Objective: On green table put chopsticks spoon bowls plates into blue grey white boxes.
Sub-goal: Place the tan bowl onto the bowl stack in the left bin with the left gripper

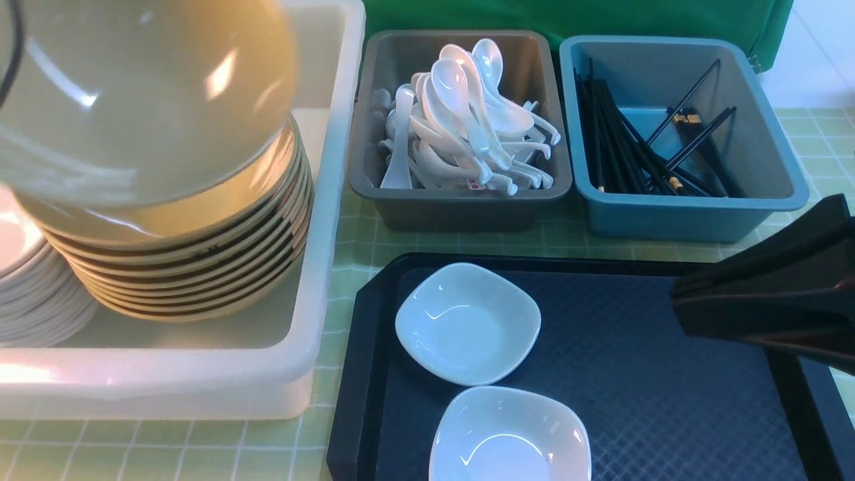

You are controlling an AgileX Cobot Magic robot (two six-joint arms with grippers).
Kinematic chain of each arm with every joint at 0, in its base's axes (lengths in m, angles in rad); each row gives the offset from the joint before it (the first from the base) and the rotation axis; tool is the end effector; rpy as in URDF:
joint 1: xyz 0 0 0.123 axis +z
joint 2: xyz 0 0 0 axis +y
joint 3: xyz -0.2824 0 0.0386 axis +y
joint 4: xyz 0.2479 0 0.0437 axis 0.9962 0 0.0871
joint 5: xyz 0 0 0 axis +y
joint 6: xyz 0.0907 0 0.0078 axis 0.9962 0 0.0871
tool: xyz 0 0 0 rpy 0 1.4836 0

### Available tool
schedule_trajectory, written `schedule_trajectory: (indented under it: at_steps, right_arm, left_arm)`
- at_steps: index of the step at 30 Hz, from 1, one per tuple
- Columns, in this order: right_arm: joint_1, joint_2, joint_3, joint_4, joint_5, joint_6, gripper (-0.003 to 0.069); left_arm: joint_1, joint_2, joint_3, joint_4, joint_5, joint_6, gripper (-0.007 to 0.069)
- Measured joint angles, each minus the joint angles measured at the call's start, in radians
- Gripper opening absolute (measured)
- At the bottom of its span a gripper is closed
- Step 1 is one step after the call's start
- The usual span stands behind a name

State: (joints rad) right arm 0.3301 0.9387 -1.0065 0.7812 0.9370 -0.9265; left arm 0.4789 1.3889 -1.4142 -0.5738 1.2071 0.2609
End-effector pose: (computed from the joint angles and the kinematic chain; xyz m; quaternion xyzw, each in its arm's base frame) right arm 0.1439 0.1040 0.3908 -0.4287 0.7437 0.2492 0.4483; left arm 0.2642 0.0851 0.3903 -0.1366 0.9227 -0.1800 0.3124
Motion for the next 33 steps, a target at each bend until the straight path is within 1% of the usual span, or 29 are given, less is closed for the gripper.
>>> schedule_trajectory:
  at_steps: [1, 4, 10, 13, 14, 16, 17, 21, 23, 24, 25, 26, 27, 30, 31, 33]
  right_arm:
    - [0.011, 0.0, 0.0, 0.001, 0.001, -0.002, 0.0042]
    - [0.047, 0.0, 0.0, 0.004, 0.007, -0.008, 0.0046]
    - [0.079, 0.0, 0.0, 0.005, 0.007, -0.013, 0.0047]
    - [0.079, 0.0, 0.0, 0.005, 0.006, -0.013, 0.0047]
    - [0.079, 0.0, 0.0, 0.005, 0.005, -0.013, 0.0047]
    - [0.079, 0.0, 0.0, 0.006, 0.008, -0.013, 0.0047]
    - [0.079, 0.0, 0.0, 0.006, 0.009, -0.013, 0.0047]
    - [0.079, 0.0, 0.0, 0.006, 0.033, -0.013, 0.0054]
    - [0.079, 0.0, 0.0, 0.006, 0.048, -0.013, 0.0057]
    - [0.079, 0.0, 0.0, 0.007, 0.05, -0.013, 0.0057]
    - [0.079, 0.0, 0.0, 0.007, 0.056, -0.012, 0.0059]
    - [0.079, 0.0, 0.0, 0.007, 0.059, -0.012, 0.006]
    - [0.079, 0.0, 0.0, 0.007, 0.06, -0.012, 0.0061]
    - [0.079, 0.001, 0.0, 0.007, 0.064, -0.012, 0.0066]
    - [0.079, 0.001, 0.0, 0.007, 0.065, -0.012, 0.0068]
    - [0.079, 0.001, 0.0, 0.007, 0.074, -0.012, 0.0069]
  left_arm:
    - [0.018, 0.005, 0.051, 0.007, -0.044, -0.028, 0.0017]
    - [0.021, 0.022, 0.134, 0.004, -0.123, -0.068, 0.0017]
    - [0.007, 0.035, 0.182, -0.008, -0.173, -0.115, 0.0022]
    - [0.002, 0.035, 0.184, -0.015, -0.181, -0.143, 0.0063]
    - [-0.004, 0.034, 0.184, -0.016, -0.184, -0.148, 0.0092]
    - [-0.034, 0.031, 0.184, -0.004, -0.194, -0.156, 0.0178]
    - [-0.045, 0.031, 0.184, 0.008, -0.197, -0.162, 0.0205]
    - [-0.11, 0.023, 0.173, 0.079, -0.22, -0.208, 0.0412]
    - [-0.123, 0.018, 0.147, 0.128, -0.217, -0.246, 0.0526]
    - [-0.123, 0.017, 0.14, 0.134, -0.215, -0.253, 0.0535]
    - [-0.123, 0.013, 0.116, 0.17, -0.21, -0.273, 0.0587]
    - [-0.123, 0.01, 0.091, 0.197, -0.201, -0.283, 0.0623]
    - [-0.123, 0.005, 0.069, 0.218, -0.189, -0.285, 0.065]
    - [-0.123, -0.011, -0.01, 0.229, -0.129, -0.273, 0.0664]
    - [-0.13, -0.027, -0.047, 0.217, -0.094, -0.246, 0.0664]
    - [-0.174, -0.055, -0.081, 0.168, -0.042, -0.185, 0.0664]
